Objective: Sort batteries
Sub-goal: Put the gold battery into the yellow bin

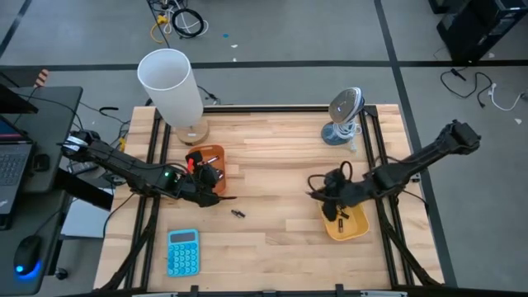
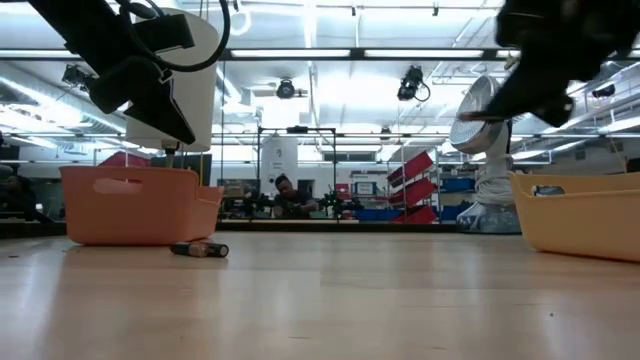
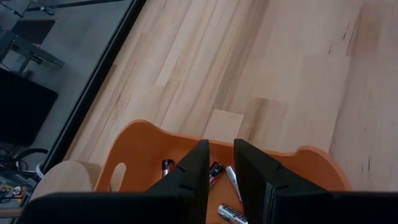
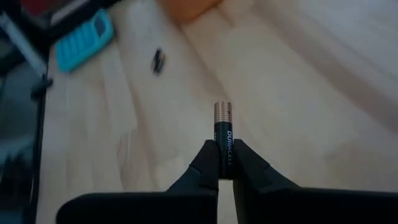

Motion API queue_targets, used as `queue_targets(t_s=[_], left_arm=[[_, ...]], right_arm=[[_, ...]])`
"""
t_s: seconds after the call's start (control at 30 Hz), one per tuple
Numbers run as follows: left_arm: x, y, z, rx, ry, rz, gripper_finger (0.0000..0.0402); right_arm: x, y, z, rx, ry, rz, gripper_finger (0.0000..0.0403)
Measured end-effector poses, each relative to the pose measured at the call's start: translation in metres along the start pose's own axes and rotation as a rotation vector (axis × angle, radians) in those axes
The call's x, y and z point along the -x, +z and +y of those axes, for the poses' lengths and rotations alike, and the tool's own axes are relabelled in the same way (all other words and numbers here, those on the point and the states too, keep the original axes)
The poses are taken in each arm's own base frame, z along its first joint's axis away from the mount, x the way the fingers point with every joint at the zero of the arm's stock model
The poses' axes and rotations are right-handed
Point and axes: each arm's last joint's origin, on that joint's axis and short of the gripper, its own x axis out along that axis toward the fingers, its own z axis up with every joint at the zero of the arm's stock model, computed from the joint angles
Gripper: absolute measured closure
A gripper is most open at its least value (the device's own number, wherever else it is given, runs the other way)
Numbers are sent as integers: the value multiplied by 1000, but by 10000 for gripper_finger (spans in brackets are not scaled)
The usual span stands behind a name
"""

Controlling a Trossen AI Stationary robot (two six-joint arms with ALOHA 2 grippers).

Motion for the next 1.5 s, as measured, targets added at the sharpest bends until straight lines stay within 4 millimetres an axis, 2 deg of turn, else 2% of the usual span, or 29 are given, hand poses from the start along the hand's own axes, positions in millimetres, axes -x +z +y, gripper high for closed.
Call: queue_targets(t_s=[0.2,0.3,0.43,0.53,0.87,1.3,1.5], left_arm=[[0,0,0,-1,1,0,325],[0,0,0,-1,1,-1,325],[0,0,0,-1,3,-1,325],[0,0,0,-2,7,-3,325],[0,1,0,2,15,-10,325],[0,1,0,-1,16,-10,325],[0,1,0,-1,16,-10,325]], right_arm=[[23,-18,-4,92,30,163,390],[31,-29,-8,74,2,268,391],[39,-46,-20,-9,-143,441,391],[41,-54,-26,-32,-249,501,391],[31,-61,-25,2,-330,505,371],[28,-62,-23,-11,-335,503,363],[28,-62,-23,-38,-338,497,339]])
